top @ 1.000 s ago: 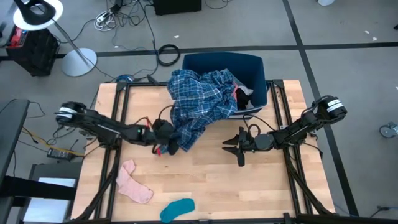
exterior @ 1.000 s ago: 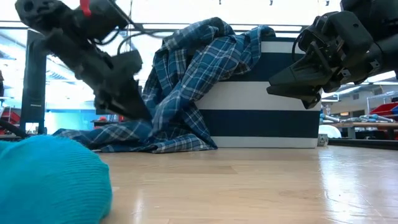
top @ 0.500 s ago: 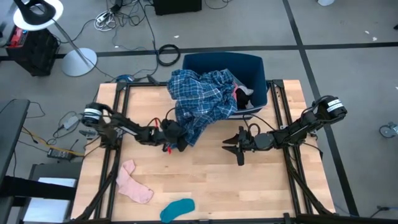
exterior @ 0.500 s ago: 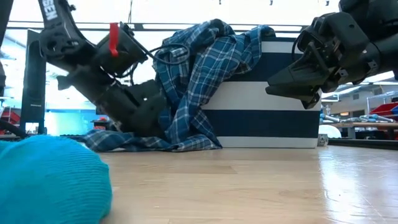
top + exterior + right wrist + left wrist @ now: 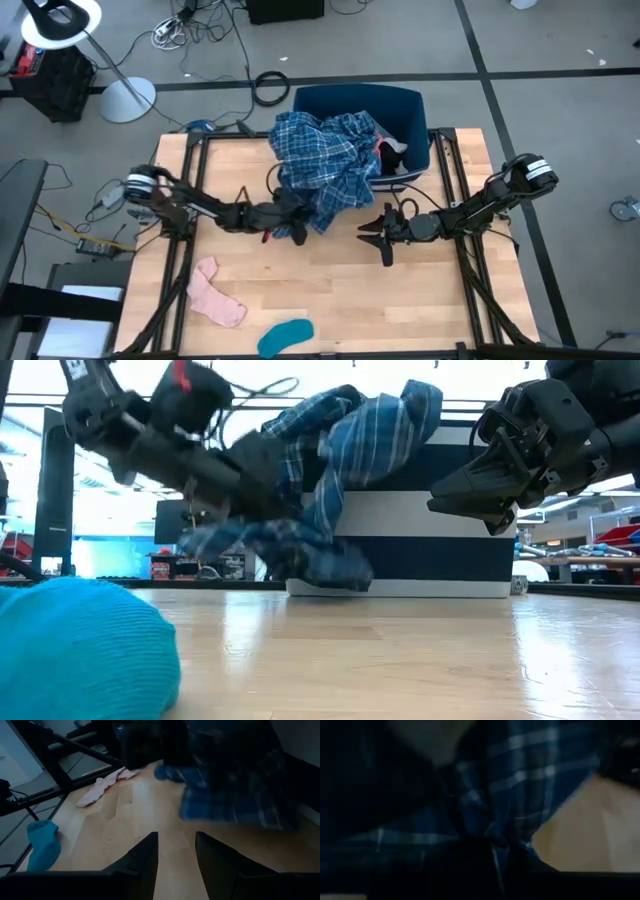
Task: Sort clothes
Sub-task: Put the blue and white shirt into the blue bin
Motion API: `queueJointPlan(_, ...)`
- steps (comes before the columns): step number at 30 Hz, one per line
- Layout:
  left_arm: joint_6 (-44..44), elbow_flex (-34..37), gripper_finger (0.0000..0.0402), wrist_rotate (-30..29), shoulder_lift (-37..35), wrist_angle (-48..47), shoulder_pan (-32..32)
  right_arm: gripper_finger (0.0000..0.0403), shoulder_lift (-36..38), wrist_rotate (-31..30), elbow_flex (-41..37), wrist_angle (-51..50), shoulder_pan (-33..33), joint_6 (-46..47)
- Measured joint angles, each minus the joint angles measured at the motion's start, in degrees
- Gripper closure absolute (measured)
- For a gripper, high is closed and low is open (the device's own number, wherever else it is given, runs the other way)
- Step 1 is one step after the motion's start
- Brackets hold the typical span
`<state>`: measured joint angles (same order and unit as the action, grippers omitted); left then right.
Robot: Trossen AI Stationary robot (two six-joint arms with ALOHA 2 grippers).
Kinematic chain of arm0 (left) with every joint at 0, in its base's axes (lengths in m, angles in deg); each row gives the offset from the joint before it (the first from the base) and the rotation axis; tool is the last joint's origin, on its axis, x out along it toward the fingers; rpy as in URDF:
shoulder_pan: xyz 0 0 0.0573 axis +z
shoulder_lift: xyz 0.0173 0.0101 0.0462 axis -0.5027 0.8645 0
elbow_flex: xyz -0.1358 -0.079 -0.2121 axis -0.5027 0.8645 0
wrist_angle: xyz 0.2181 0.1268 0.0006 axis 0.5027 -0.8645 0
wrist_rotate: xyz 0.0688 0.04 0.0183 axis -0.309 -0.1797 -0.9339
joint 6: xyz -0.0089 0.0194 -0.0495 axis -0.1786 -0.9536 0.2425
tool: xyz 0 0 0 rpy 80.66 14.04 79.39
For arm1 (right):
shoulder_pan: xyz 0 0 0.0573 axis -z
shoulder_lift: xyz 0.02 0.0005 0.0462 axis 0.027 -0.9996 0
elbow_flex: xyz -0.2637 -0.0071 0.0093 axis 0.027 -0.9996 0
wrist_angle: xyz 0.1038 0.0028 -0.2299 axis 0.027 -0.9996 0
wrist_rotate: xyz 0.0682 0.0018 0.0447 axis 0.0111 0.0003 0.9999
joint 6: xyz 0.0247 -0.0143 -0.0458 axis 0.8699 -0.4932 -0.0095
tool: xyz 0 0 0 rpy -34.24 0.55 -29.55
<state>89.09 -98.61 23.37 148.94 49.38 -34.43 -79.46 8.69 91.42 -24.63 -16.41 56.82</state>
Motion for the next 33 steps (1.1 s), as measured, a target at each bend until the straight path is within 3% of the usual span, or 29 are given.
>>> queueJointPlan(6, -6.8, -3.5, 0.0398, 0.2, -11.0, -4.6, -1.2, 0.027, 0.0, 0.0, 0.0, -0.1, 0.0, 0.0)
queueJointPlan(10, -12.4, -8.8, 0.0399, -0.5, -16.6, -15.3, -0.6, 0.027, 0.0, 0.0, 0.0, 0.0, 0.0, 0.0)
queueJointPlan(13, -16.6, -16.5, 0.0399, -0.8, -19.1, -25.8, 0.6, 0.027, 0.0, 0.0, 0.0, 0.3, 0.0, -0.1)
queueJointPlan(17, -22.4, -28.6, 0.0399, -1.1, -18.8, -38.8, 2.2, 0.027, 0.0, 0.0, 0.0, 0.6, 0.0, -0.1)
queueJointPlan(22, -28.3, -43.3, 0.0399, 0.1, -17.3, -45.9, 5.1, 0.027, 0.0, 0.0, 0.0, 0.6, 0.1, -0.1)
queueJointPlan(28, -29.7, -60.0, 0.0399, 10.1, -12.5, -52.1, 12.4, 0.027, 0.0, 0.0, 0.0, 1.9, 0.2, -0.5)
queueJointPlan(33, -29.6, -74.6, 0.0399, 18.4, -3.0, -60.1, 17.0, 0.027, 0.0, 0.0, 0.0, 2.2, 1.0, -1.0)
